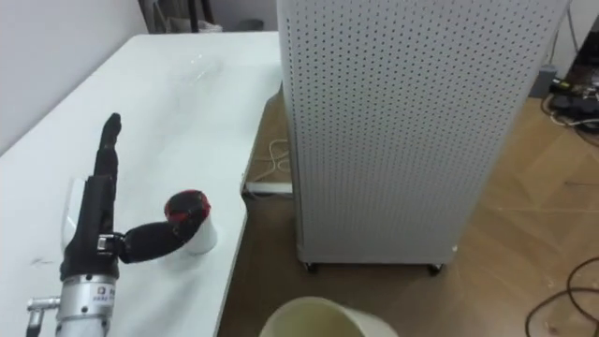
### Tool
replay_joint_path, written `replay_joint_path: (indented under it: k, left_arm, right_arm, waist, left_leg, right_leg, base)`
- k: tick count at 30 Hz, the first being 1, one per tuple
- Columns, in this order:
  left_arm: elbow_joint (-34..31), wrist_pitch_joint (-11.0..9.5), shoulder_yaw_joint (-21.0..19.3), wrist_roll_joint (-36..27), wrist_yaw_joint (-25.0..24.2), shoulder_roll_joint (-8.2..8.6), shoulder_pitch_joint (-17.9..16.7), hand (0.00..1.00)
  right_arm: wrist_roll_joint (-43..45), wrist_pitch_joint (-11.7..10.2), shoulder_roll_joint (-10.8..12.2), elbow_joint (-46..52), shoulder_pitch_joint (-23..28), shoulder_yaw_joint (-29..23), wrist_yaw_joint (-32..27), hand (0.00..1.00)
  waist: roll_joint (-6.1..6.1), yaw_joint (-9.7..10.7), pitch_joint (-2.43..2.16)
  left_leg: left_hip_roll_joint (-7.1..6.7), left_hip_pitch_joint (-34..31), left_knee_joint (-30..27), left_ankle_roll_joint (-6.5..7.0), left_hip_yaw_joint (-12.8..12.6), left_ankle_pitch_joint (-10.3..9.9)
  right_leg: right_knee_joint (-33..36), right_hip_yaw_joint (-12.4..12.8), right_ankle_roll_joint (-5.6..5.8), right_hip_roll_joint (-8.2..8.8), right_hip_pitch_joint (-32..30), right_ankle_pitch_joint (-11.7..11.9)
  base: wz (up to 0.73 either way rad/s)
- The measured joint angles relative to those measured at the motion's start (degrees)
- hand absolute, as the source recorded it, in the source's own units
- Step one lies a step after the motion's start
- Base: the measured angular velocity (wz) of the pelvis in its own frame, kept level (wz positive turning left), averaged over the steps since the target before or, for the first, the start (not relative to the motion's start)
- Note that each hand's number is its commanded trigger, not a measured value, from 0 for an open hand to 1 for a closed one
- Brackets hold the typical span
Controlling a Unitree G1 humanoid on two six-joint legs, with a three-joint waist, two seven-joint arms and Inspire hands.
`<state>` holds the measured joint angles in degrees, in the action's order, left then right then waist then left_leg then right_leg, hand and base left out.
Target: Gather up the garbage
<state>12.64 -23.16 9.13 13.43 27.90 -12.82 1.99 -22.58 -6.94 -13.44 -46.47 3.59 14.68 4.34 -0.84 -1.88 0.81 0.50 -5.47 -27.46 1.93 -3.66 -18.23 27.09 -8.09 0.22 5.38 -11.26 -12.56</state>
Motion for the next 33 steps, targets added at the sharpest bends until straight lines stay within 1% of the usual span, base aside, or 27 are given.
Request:
replay_joint_path:
  k: [1,2,3,4,5,6,7,8,9,13,17,20,22,25,27,28,29,33]
  left_arm:
    - [0.0,0.1,0.0,0.0,-0.1,-0.01,0.0,0.0]
    - [-0.4,0.4,0.1,0.3,-0.5,0.14,0.2,0.0]
    - [-1.5,0.5,0.1,1.3,-1.1,0.31,0.4,0.0]
    - [-1.9,0.5,0.1,1.6,-1.1,0.33,0.2,0.0]
    - [-2.7,0.7,0.0,2.1,-1.0,0.23,-0.1,0.0]
    - [-2.9,0.8,0.0,2.2,-0.8,-0.05,-0.1,0.0]
    - [-3.0,0.8,0.0,2.2,-0.8,-0.11,-0.1,0.0]
    - [-3.4,0.9,0.0,2.2,-0.8,-0.22,-0.1,0.0]
    - [-4.4,0.9,0.0,2.2,-0.8,-0.24,-0.1,0.0]
    - [-5.2,0.9,0.0,2.3,-0.8,-0.26,-0.1,0.0]
    - [-5.3,0.9,0.1,2.3,-0.9,-0.34,-0.5,0.0]
    - [-5.3,0.9,0.1,2.3,-0.9,-0.38,-0.6,0.0]
    - [-5.4,0.9,0.1,2.3,-0.9,-0.43,-0.6,0.0]
    - [-6.0,0.9,0.1,2.3,-0.9,-1.01,-0.6,0.0]
    - [-6.1,0.9,0.1,1.9,-0.9,-1.96,-0.7,0.0]
    - [-6.1,0.9,0.1,1.8,-0.9,-2.06,-0.9,0.0]
    - [-6.2,0.8,0.1,1.9,-0.9,-2.18,-1.5,0.0]
    - [-6.2,0.9,0.1,1.8,-1.1,-2.2,-4.3,0.0]
  right_arm:
    - [0.0,0.0,0.0,0.0,0.0,0.0,0.1,1.0]
    - [-0.2,0.0,0.0,0.2,0.0,-0.2,0.4,1.0]
    - [-0.2,0.0,-0.5,0.7,-0.2,-0.5,0.7,1.0]
    - [-0.1,0.0,-1.0,0.7,-0.2,-0.5,0.7,1.0]
    - [-0.1,0.0,-1.2,1.7,-0.2,-0.4,0.7,1.0]
    - [-0.1,0.0,-1.2,2.5,-0.2,-0.3,0.9,1.0]
    - [-0.1,0.0,-1.3,2.9,-0.2,-0.2,1.2,1.0]
    - [0.0,0.0,-1.2,3.4,-0.2,0.0,2.3,1.0]
    - [0.5,0.0,-1.2,4.0,-0.2,0.4,3.0,1.0]
    - [0.5,0.0,-1.0,4.2,-0.1,0.4,5.0,1.0]
    - [0.5,-0.6,-1.1,4.2,-0.1,0.4,5.0,1.0]
    - [0.5,-0.6,-1.1,4.2,0.1,0.4,5.2,1.0]
    - [0.5,-0.6,-1.1,4.2,0.2,0.4,5.2,1.0]
    - [0.5,-0.6,-1.2,4.2,0.3,0.4,5.1,1.0]
    - [0.6,-0.7,-1.3,4.2,0.4,0.4,5.1,1.0]
    - [0.6,-0.7,-1.3,4.2,0.4,0.4,5.1,1.0]
    - [0.5,-0.7,-1.3,4.2,0.5,0.4,5.1,1.0]
    - [0.5,-0.8,-1.4,4.0,0.5,0.4,5.1,1.0]
  waist:
    - [0.16,0.0,0.11]
    - [0.34,0.3,0.16]
    - [0.67,0.1,0.21]
    - [1.05,-0.2,0.0]
    - [1.23,-1.3,-0.09]
    - [1.37,-2.3,-0.16]
    - [1.3,-2.7,-0.13]
    - [1.25,-2.9,-0.16]
    - [1.22,-2.9,-0.21]
    - [1.26,-2.8,-0.23]
    - [1.36,-2.8,-0.29]
    - [1.37,-2.8,-0.3]
    - [1.41,-2.8,-0.33]
    - [1.47,-2.6,-0.37]
    - [1.43,-2.7,-0.37]
    - [1.4,-2.7,-0.36]
    - [1.35,-2.8,-0.44]
    - [1.29,-2.8,-0.44]
  left_leg:
    - [0.55,-0.3,-0.5,-0.65,-0.3,0.1]
    - [1.01,-1.4,1.4,-1.34,0.0,0.5]
    - [0.85,-3.0,3.7,-0.57,-0.2,2.1]
    - [0.98,-2.5,3.7,-0.49,-1.1,2.7]
    - [1.04,-1.9,4.6,-0.39,-1.8,2.9]
    - [1.01,-1.3,5.0,-0.39,-2.3,2.9]
    - [1.02,-0.9,5.4,-0.39,-2.3,2.9]
    - [1.0,0.1,6.4,-0.39,-2.3,2.9]
    - [0.98,0.7,7.4,-0.38,-2.2,2.9]
    - [0.9,2.8,9.7,-0.37,-2.2,2.9]
    - [0.9,3.4,10.4,-0.37,-1.6,2.9]
    - [0.89,4.5,11.4,-0.37,-0.8,2.9]
    - [0.88,4.9,12.0,-0.38,-0.8,2.9]
    - [0.87,5.3,12.1,-0.38,-0.5,2.9]
    - [0.86,5.8,12.2,-0.38,0.7,2.9]
    - [0.87,6.0,12.3,-0.38,0.8,2.9]
    - [0.87,6.4,12.4,-0.38,0.8,2.9]
    - [0.88,7.0,13.1,-0.38,0.9,2.9]
  right_leg:
    - [-1.4,0.8,-0.08,-0.57,1.2,0.3]
    - [-3.3,3.3,0.28,-1.38,2.4,0.6]
    - [-3.9,5.3,0.62,-1.76,2.2,0.6]
    - [-4.3,5.7,1.02,-1.8,2.1,0.8]
    - [-5.8,5.2,1.35,-2.27,2.5,1.1]
    - [-7.3,4.5,1.45,-2.39,3.0,1.3]
    - [-8.0,4.1,1.45,-2.4,3.5,1.6]
    - [-9.6,3.0,1.44,-2.42,4.6,2.1]
    - [-10.7,2.7,1.47,-2.49,5.6,2.5]
    - [-12.6,2.3,1.54,-2.58,7.6,2.6]
    - [-13.6,1.7,1.53,-2.74,8.4,2.6]
    - [-14.2,1.5,1.53,-2.98,9.2,2.6]
    - [-14.8,1.5,1.53,-3.04,9.8,2.6]
    - [-15.5,1.5,1.53,-3.08,10.5,2.6]
    - [-15.6,1.0,1.53,-3.1,11.0,2.6]
    - [-15.6,0.7,1.53,-3.12,11.3,2.6]
    - [-15.7,0.3,1.53,-3.13,11.7,2.6]
    - [-16.6,-0.1,1.53,-3.17,12.3,2.6]
  base:
    - [0.13]
    - [0.37]
    - [0.28]
    - [0.0]
    - [-0.3]
    - [-0.31]
    - [-0.3]
    - [-0.17]
    - [-0.1]
    - [0.0]
    - [0.01]
    - [0.0]
    - [0.0]
    - [0.0]
    - [0.02]
    - [0.0]
    - [0.0]
    - [0.01]
